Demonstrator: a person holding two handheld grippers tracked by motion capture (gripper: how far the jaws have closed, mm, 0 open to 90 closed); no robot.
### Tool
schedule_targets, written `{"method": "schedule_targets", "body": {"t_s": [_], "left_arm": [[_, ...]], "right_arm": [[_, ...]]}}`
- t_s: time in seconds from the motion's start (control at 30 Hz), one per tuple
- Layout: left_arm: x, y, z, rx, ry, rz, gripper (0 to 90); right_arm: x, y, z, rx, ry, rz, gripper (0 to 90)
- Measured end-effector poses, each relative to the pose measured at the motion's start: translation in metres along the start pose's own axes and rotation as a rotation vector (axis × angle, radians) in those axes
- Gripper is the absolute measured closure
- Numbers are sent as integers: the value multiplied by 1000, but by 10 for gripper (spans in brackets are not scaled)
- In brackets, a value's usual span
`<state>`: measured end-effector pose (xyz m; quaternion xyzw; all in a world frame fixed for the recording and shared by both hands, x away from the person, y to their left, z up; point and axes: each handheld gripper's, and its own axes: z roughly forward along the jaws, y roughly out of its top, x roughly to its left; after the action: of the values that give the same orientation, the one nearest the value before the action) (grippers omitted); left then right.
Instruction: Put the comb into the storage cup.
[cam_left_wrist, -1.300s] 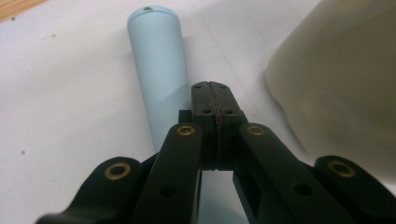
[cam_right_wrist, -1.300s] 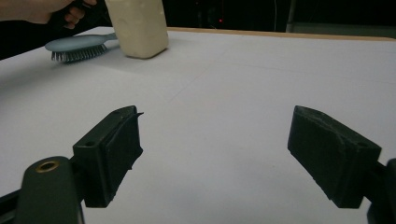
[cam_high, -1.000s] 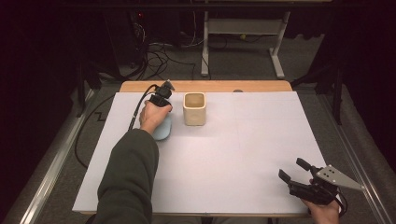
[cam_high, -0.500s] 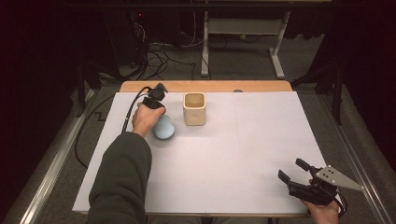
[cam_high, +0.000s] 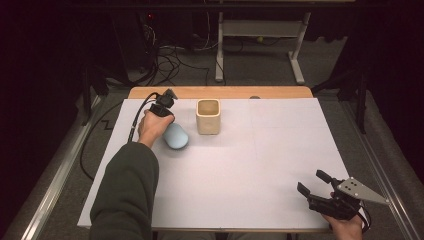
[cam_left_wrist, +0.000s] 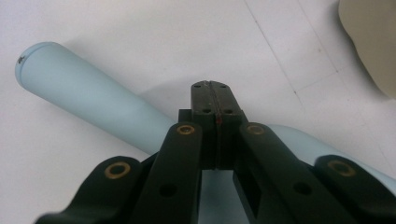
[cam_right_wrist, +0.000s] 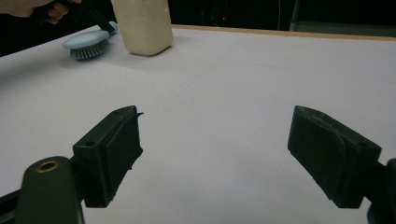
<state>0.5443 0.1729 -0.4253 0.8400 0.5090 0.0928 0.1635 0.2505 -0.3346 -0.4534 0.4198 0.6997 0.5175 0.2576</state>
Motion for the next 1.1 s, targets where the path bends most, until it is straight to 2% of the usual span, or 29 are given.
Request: {"method": "schedule_targets", "body": {"t_s": [0.43,0.53,0.67,0.77,0.9,1.1], "left_arm": [[9,-7,0,29,36,-7,900],[12,-12,-1,13,37,-20,900],[15,-20,-4,32,40,-18,898],[18,-26,-5,20,34,-32,897],[24,-33,-5,38,36,-38,896],[27,-41,-6,36,36,-44,894]], "right_arm": [[0,0,0,3,0,-2,180],[0,0,0,2,0,-2,180],[1,0,0,2,1,-4,180],[2,0,0,4,1,-8,180],[2,0,1,8,0,-9,180],[2,0,1,9,0,-7,180]]}}
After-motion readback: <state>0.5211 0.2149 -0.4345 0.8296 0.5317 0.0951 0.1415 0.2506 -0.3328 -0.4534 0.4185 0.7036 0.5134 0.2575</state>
